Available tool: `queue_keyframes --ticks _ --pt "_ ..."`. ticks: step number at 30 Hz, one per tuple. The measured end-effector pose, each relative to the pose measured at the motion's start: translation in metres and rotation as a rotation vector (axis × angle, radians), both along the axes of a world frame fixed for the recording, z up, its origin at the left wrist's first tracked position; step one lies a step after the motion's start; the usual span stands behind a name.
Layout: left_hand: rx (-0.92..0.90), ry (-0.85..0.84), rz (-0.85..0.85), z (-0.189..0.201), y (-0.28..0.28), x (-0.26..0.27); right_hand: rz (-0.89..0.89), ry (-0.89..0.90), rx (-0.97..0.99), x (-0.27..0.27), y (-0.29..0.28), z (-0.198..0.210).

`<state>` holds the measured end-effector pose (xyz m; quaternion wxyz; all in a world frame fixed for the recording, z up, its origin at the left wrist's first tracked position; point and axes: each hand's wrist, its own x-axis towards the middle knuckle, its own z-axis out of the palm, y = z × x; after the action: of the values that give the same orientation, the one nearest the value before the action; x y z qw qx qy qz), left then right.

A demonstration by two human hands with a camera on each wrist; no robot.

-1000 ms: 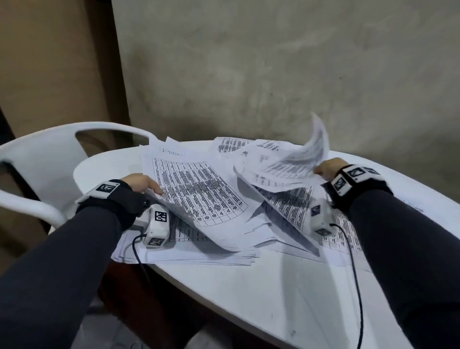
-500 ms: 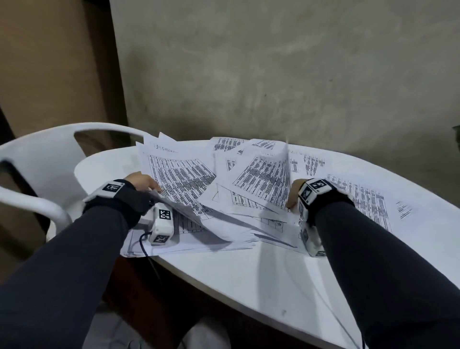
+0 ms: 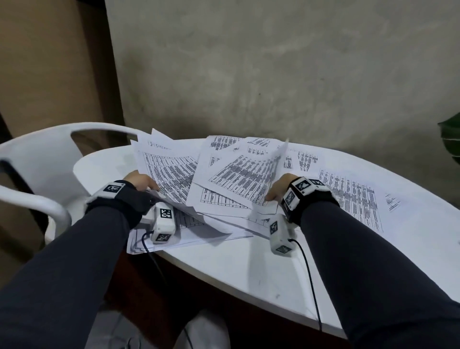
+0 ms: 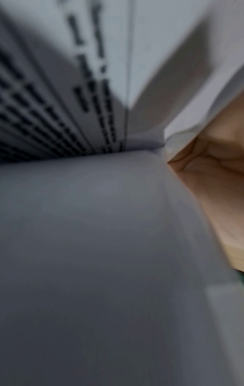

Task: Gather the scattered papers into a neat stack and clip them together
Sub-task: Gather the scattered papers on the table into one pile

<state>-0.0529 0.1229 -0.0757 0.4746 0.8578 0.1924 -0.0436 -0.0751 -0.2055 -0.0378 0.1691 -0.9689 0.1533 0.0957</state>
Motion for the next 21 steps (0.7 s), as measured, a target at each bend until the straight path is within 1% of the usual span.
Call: queue_keyframes --ticks 2,3,7,8,10,12,13,15,16,17,18,19,20,21 --pt "0.085 0.009 -0.036 0.002 -0.002 -0.002 0.081 0.005 -0.046 0.001 0.007 -0.003" --pt "0.094 0.007 -0.047 0.004 -0.003 -0.004 0.116 -0.005 -0.087 0.002 0.011 -0.006" --pt "0.021 -0.021 -0.055 0.003 -0.006 -0.010 0.205 -0.039 -0.127 -0.004 0.035 -0.004" --pt "0.005 -0.031 -0.071 0.002 -0.006 -0.011 0.232 -0.026 -0.107 -0.009 0.041 -0.002" --pt "-0.045 -0.034 -0.070 0.002 -0.005 -0.014 0.229 0.007 -0.031 -0.014 0.050 0.003" --pt "-0.116 -0.045 -0.023 0.001 -0.004 -0.014 0.260 0.008 0.126 -0.011 0.059 0.003" --pt "-0.197 -0.065 0.020 0.001 -0.004 -0.016 0.279 0.040 0.227 -0.007 0.063 0.002" --pt "-0.486 -0.127 0.062 0.006 -0.008 -0.024 0.287 0.056 0.424 -0.006 0.067 0.001" --pt "-0.635 -0.157 0.041 0.010 -0.011 -0.028 0.250 0.030 0.516 -0.005 0.064 0.003" --pt "-0.717 -0.161 0.023 0.012 -0.012 -0.032 0.188 -0.030 0.577 -0.006 0.059 0.006" --pt "-0.724 -0.143 0.014 0.012 -0.011 -0.032 0.125 -0.086 0.568 -0.009 0.051 0.010" --pt "-0.666 -0.111 -0.005 0.014 -0.011 -0.034 0.067 -0.149 0.485 -0.009 0.039 0.012" --pt "-0.536 -0.044 -0.023 0.013 -0.009 -0.034 0.008 -0.144 0.321 -0.011 0.025 0.016" --pt "-0.412 0.027 -0.061 0.013 -0.008 -0.035 -0.007 -0.095 0.125 -0.010 0.010 0.015"
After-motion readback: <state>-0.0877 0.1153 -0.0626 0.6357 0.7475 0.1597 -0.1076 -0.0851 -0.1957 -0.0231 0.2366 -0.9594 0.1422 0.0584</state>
